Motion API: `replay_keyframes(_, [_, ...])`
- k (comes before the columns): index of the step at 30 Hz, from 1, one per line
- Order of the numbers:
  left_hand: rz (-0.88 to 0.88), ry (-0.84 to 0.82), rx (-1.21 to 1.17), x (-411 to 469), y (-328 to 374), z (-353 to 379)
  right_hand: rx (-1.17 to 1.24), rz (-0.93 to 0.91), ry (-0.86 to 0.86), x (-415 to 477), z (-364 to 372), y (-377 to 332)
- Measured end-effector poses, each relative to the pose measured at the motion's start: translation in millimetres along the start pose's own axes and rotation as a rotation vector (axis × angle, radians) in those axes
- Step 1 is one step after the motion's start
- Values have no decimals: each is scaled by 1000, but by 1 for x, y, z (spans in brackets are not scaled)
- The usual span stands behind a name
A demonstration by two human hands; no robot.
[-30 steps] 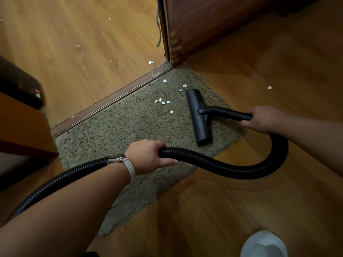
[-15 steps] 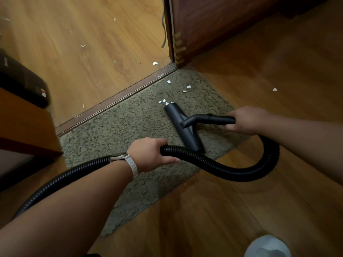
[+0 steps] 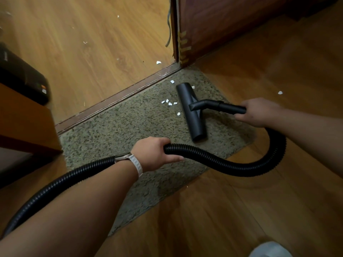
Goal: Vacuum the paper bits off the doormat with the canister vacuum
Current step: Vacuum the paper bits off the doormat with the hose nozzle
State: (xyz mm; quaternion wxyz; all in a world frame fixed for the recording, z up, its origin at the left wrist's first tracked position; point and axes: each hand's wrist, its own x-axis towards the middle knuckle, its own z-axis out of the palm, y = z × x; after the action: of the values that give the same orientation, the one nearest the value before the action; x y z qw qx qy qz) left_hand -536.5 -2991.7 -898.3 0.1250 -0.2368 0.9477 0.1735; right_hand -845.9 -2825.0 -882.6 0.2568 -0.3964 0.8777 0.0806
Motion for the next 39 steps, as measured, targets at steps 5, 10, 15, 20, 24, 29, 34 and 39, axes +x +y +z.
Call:
replay_keyframes(5, [15,0,30,-4,0,0,-16,-14,0,18,1,-19])
replay_keyframes(10, [14,-62,19,-11,-3,8,-2,-38,-17,29,-1,-38])
replay_keyframes(15, [15,-29,34,-9,-11,5,-25,-122,-6,32,0,-56])
replay_keyframes(20, [20,-17,16,-8,-15,11,-53,-129,6,32,-2,-54])
replay_keyframes(24, [-10,4,-15,-6,-14,11,-29,-34,-9,31,-8,-25])
replay_keyframes(29, [-10,-7,-16,-4,-14,14,-3,21,-13,26,-5,-3])
replay_keyframes(34, [-10,-36,-6,-6,-15,12,-38,-44,-7,30,-2,-28])
replay_keyframes(39, [4,-47,35,-9,-15,12,-95,-173,18,35,0,-54])
